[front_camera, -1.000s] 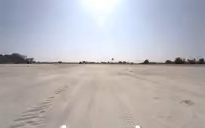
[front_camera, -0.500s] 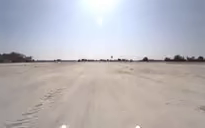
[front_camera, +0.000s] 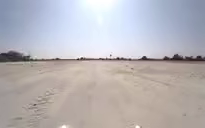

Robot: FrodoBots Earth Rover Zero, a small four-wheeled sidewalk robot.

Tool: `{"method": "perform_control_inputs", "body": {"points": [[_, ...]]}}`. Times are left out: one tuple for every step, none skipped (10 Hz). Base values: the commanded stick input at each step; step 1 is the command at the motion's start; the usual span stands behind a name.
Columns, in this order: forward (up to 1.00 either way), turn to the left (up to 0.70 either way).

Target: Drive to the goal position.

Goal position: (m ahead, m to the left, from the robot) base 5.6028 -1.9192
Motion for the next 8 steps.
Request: {"method": "perform_control_inputs", "body": {"points": [[0.70, 0.00], [0.70, 0.00], [0.70, 0.00], [0.70, 0.00], [0.70, 0.00], [0.70, 0.00], [0.70, 0.00], [0.70, 0.00]]}}
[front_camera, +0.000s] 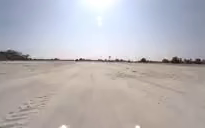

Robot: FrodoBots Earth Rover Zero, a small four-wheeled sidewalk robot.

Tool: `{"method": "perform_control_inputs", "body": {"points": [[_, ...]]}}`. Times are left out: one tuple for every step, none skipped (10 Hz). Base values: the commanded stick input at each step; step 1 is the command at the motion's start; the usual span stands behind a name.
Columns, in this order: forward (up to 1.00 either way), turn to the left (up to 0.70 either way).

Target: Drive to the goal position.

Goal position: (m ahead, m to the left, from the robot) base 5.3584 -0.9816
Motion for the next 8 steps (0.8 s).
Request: {"method": "perform_control_inputs", "body": {"points": [[0.70, 0.00], [0.70, 0.00], [0.70, 0.00], [0.70, 0.00], [0.70, 0.00], [0.70, 0.00], [0.70, 0.00], [0.70, 0.00]]}}
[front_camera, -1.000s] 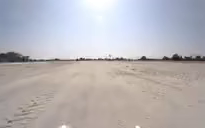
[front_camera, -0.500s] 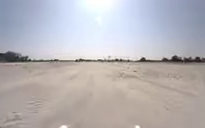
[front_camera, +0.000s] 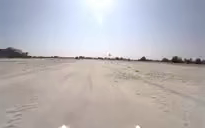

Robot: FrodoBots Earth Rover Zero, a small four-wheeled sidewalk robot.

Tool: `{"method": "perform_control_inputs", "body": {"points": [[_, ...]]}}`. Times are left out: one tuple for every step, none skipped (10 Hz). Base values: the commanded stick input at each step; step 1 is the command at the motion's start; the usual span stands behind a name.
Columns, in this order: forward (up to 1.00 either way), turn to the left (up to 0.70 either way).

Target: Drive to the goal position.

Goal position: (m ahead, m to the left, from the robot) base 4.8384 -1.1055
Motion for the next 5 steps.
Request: {"method": "perform_control_inputs", "body": {"points": [[0.70, 0.00], [0.70, 0.00], [0.70, 0.00], [0.70, 0.00], [0.70, 0.00]]}}
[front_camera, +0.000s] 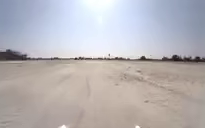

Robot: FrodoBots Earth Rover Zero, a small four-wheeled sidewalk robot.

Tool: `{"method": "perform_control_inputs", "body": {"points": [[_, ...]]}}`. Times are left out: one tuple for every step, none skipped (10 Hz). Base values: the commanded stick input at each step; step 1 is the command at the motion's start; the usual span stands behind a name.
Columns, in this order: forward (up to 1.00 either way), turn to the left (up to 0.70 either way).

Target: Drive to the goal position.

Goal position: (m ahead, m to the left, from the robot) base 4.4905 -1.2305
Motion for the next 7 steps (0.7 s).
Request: {"method": "perform_control_inputs", "body": {"points": [[0.70, 0.00], [0.70, 0.00], [0.70, 0.00], [0.70, 0.00], [0.70, 0.00], [0.70, 0.00], [0.70, 0.00]]}}
